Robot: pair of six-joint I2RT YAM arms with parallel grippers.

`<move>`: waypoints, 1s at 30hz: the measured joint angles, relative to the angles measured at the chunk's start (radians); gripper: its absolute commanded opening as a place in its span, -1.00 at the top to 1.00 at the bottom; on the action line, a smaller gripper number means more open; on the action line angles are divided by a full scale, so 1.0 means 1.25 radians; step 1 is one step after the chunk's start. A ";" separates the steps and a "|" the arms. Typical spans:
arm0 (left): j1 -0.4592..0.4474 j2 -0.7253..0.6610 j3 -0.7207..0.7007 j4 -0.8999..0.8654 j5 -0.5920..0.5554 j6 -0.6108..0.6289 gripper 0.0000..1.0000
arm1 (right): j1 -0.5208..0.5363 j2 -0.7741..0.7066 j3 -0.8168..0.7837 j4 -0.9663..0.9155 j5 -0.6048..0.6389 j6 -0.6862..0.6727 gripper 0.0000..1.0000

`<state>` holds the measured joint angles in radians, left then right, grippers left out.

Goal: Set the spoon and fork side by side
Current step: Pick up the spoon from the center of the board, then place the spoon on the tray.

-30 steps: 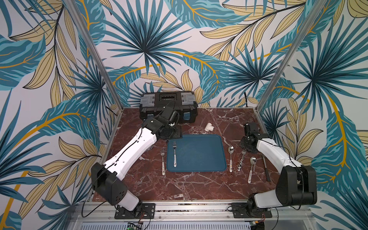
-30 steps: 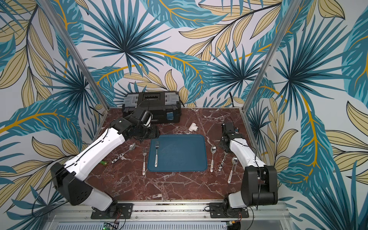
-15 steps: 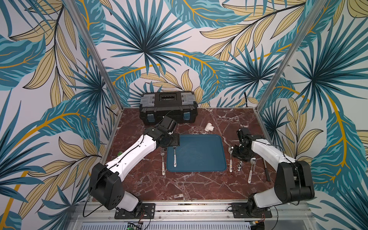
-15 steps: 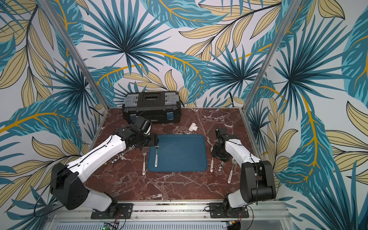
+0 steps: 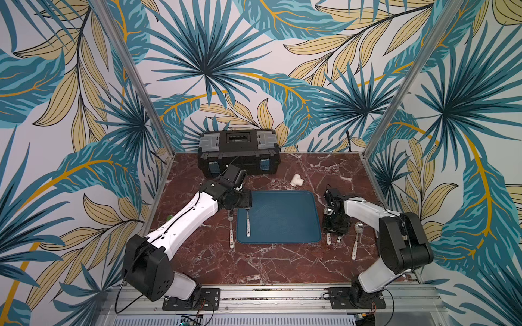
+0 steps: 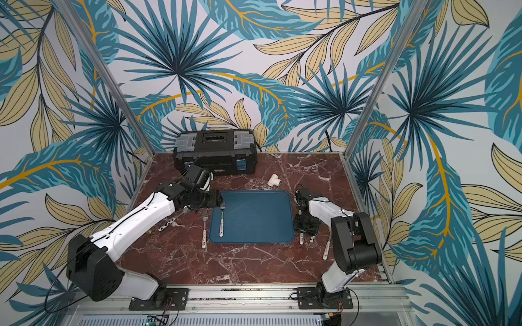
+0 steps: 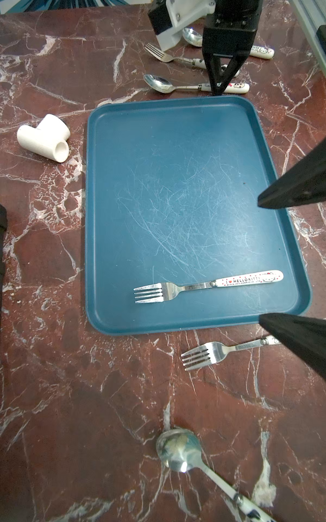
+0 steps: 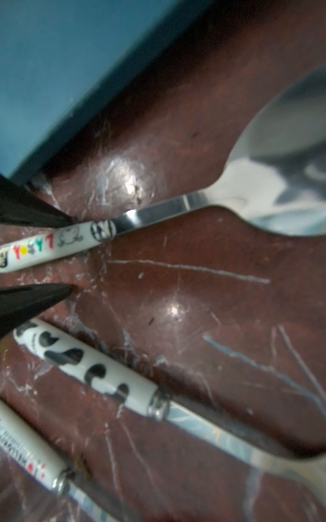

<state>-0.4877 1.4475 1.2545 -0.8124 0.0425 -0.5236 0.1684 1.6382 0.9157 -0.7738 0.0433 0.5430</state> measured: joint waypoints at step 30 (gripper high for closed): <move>0.041 -0.316 -0.152 0.015 -0.182 -0.101 -0.44 | 0.418 0.161 0.410 -0.040 0.091 0.070 1.00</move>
<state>-0.4366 1.0519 1.0645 -0.7933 -0.1848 -0.6498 0.6910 1.8393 1.4281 -0.8234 0.1566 0.6304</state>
